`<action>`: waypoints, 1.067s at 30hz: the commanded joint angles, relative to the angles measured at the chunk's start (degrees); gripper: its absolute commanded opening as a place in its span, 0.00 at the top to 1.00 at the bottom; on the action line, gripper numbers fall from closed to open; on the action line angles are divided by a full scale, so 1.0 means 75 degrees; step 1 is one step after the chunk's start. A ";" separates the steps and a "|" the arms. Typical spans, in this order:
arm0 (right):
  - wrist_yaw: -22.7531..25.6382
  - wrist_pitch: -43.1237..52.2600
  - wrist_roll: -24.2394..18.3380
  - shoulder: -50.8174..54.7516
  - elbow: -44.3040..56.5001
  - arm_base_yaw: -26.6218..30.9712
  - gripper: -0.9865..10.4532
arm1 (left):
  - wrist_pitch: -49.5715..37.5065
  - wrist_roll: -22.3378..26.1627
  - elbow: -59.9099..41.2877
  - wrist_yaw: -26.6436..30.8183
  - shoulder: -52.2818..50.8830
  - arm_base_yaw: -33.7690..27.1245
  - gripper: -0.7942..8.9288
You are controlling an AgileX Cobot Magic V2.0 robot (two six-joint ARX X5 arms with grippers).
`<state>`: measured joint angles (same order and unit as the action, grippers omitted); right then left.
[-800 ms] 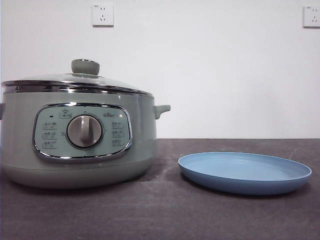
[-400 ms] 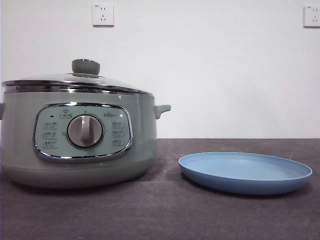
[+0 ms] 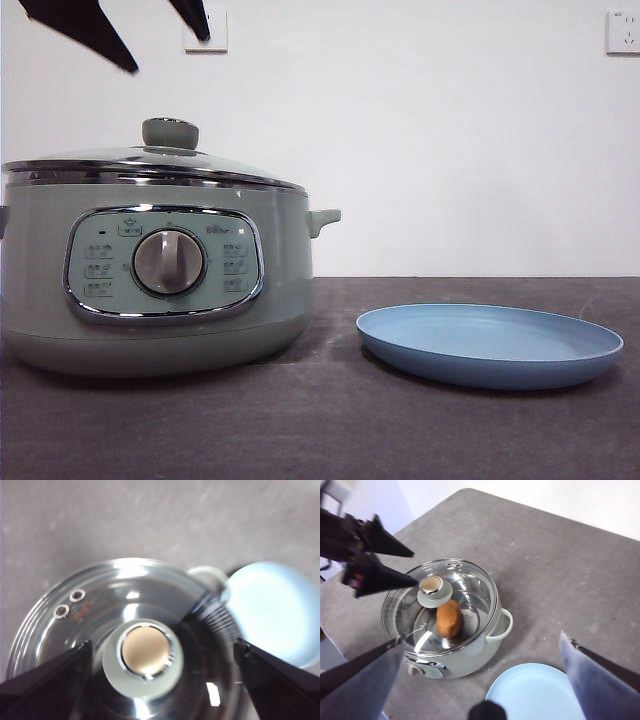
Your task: Take the potato out from the steamer,put the potato on the plate,close the lid
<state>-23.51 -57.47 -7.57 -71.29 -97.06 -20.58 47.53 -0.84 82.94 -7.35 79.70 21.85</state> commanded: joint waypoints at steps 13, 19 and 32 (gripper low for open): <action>0.0583 -0.0344 -0.0055 -0.0012 -0.0017 -0.0020 0.39 | -0.0125 0.0122 0.0006 0.0790 0.1437 0.0259 0.44; 0.0586 -0.0382 -0.0052 -0.0012 -0.0017 -0.0020 0.39 | -0.0029 0.0286 0.0006 0.0796 0.1483 0.0289 0.94; 0.0583 -0.0405 0.0038 -0.0009 -0.0017 -0.0020 0.39 | 0.0128 0.0425 0.0050 0.1370 0.1402 0.0274 0.93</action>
<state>-19.29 -60.60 -7.51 -71.29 -97.06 -20.62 47.24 1.45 83.37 1.34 90.30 24.18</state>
